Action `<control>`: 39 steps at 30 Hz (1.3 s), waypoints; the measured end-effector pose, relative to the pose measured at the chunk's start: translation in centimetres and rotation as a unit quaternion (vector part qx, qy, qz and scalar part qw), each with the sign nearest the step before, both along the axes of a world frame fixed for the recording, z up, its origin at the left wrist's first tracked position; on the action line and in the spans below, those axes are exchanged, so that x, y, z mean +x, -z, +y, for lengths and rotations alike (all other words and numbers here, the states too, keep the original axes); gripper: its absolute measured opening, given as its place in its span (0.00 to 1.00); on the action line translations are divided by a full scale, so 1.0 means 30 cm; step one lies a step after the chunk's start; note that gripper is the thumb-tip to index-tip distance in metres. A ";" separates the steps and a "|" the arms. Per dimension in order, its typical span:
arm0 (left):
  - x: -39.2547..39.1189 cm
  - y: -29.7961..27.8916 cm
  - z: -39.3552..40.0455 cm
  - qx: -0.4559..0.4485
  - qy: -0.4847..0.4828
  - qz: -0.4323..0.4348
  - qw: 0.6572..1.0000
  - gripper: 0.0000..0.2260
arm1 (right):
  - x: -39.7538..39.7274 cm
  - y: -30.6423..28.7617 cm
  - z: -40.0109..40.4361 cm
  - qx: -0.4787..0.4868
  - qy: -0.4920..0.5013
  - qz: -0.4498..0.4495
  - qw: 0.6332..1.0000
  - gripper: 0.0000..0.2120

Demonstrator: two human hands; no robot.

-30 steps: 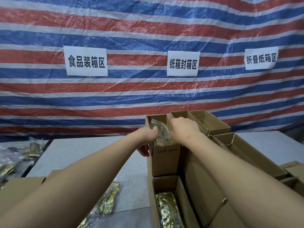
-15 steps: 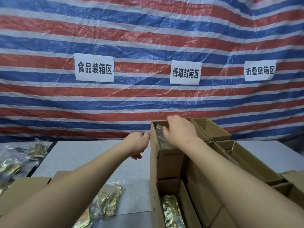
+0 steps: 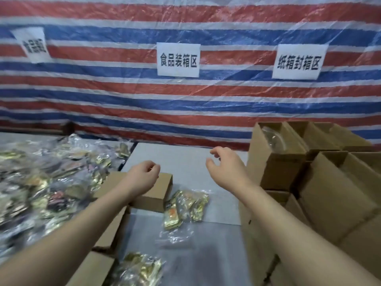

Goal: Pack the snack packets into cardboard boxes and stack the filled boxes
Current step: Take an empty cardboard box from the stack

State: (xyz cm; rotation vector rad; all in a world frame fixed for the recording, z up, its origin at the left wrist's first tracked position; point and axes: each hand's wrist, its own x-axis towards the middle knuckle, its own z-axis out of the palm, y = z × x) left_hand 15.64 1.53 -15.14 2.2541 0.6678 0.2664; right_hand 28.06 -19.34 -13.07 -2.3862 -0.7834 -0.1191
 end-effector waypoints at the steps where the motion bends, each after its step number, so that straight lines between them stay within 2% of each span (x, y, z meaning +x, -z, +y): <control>1: -0.059 0.031 0.055 0.020 -0.015 0.005 1.000 0.15 | -0.033 0.039 0.035 0.002 -0.009 0.015 1.000 0.19; 4: -0.255 0.176 0.201 0.073 -0.066 0.049 0.994 0.14 | -0.141 0.173 0.139 -0.013 -0.039 0.052 0.998 0.18; 7: -0.443 0.390 0.282 0.092 -0.105 0.126 0.982 0.14 | -0.261 0.322 0.222 -0.039 -0.073 0.095 0.992 0.12; 9: -0.557 0.559 0.283 0.094 -0.106 0.219 0.965 0.20 | -0.342 0.426 0.263 -0.061 -0.088 0.127 0.986 0.10; 13: -0.699 0.859 0.211 0.089 -0.094 0.342 0.931 0.29 | -0.478 0.590 0.295 -0.112 -0.105 0.192 0.969 0.18; 17: -0.722 0.976 0.165 0.112 -0.077 0.430 0.893 0.46 | -0.541 0.669 0.284 -0.138 -0.109 0.218 0.960 0.19; 19: -0.720 0.978 0.152 0.147 -0.079 0.438 0.884 0.46 | -0.552 0.682 0.271 -0.146 -0.103 0.224 0.958 0.19; 23: -0.738 0.940 0.155 0.167 -0.058 0.448 0.876 0.39 | -0.558 0.676 0.256 -0.157 -0.099 0.229 0.956 0.19; 26: -0.804 0.874 0.208 0.184 -0.075 0.393 0.898 0.31 | -0.555 0.647 0.259 -0.146 -0.094 0.233 0.957 0.18; 30: -0.874 0.704 0.305 0.166 -0.090 0.284 0.940 0.13 | -0.553 0.593 0.284 -0.122 -0.102 0.233 0.959 0.19; 35: -0.851 0.508 0.311 0.208 -0.056 0.262 0.941 0.11 | -0.562 0.549 0.314 -0.075 -0.116 0.248 0.959 0.19; 39: -0.787 0.422 0.265 0.184 -0.054 0.192 0.963 0.14 | -0.579 0.536 0.329 -0.043 -0.123 0.254 0.958 0.20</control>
